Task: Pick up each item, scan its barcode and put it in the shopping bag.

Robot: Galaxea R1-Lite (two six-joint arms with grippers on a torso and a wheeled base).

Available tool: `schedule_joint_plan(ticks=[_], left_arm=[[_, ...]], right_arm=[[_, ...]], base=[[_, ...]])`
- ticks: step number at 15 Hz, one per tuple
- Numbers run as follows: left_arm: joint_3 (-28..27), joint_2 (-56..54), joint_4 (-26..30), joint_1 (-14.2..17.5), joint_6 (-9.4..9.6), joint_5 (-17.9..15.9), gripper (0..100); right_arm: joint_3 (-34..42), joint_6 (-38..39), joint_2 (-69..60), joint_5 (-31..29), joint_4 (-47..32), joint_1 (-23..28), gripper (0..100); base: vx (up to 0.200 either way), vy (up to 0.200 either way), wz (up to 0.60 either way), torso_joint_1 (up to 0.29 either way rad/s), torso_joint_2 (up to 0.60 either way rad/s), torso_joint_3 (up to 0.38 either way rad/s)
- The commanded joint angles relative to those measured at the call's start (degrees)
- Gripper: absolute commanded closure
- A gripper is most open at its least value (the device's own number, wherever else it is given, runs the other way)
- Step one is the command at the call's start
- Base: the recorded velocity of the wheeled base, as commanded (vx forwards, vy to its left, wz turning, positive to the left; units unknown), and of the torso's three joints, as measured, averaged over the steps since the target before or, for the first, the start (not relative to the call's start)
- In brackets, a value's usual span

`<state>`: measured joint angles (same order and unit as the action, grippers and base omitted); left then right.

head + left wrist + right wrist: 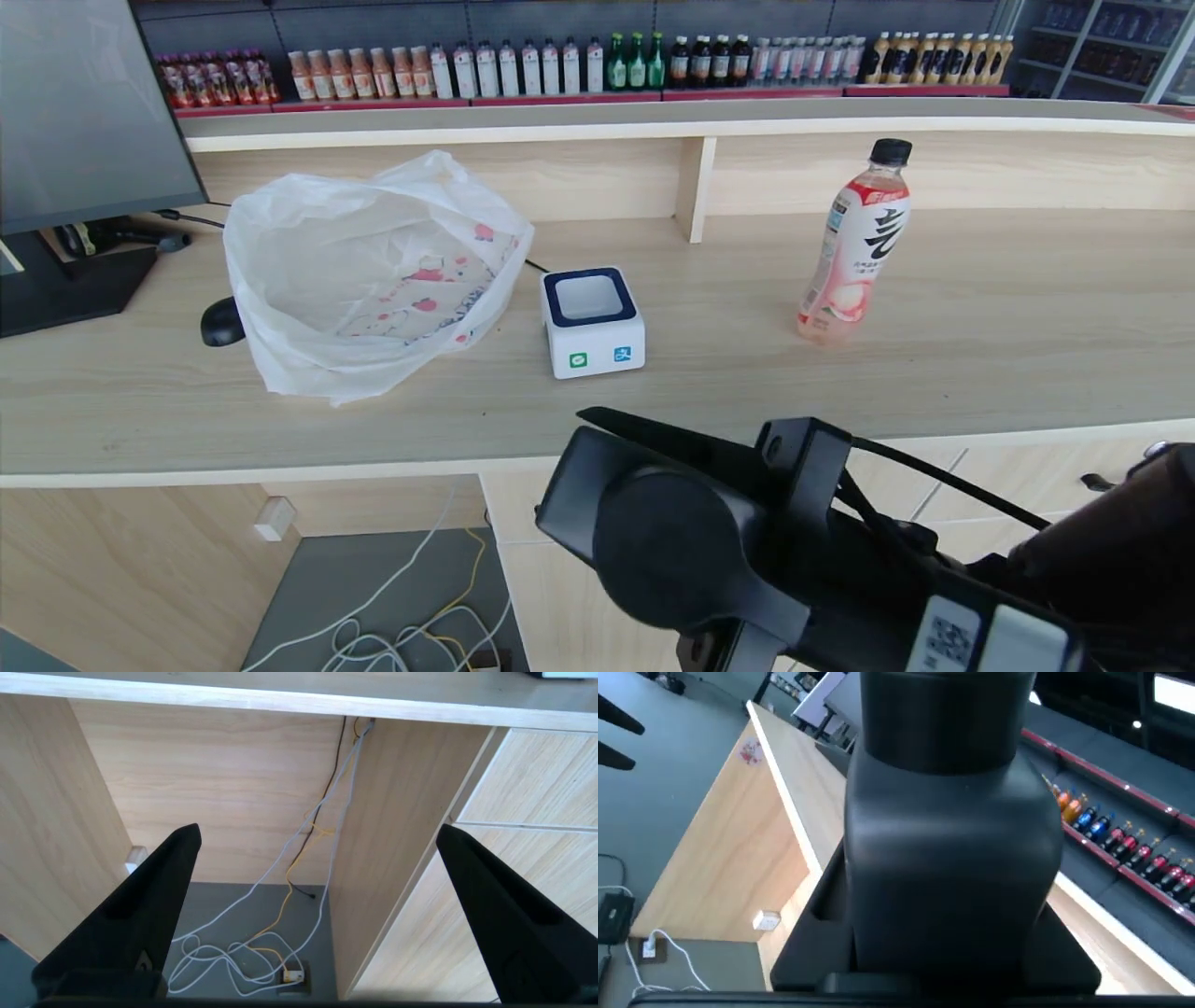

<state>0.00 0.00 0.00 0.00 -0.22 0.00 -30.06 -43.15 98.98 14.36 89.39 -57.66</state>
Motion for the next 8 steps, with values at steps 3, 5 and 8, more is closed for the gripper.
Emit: schedule_joint_plan(ticks=[3,5,8], left_arm=[[0.0,0.0,0.0,0.0,-0.04,0.0,0],[0.0,0.0,0.0,0.0,-0.04,0.0,0],[0.0,0.0,0.0,0.0,-0.04,0.0,0]], right_arm=[[-4.6,-5.5,4.4,4.7,0.6,4.2,100],[0.0,-11.1,-0.1,4.6,0.6,4.2,100],[11.6,-15.9,-8.1,4.4,0.6,0.9,100]], base=[[0.0,0.0,0.0,0.0,0.0,0.0],[0.0,0.0,0.0,0.0,0.0,0.0],[0.0,0.0,0.0,0.0,0.0,0.0]])
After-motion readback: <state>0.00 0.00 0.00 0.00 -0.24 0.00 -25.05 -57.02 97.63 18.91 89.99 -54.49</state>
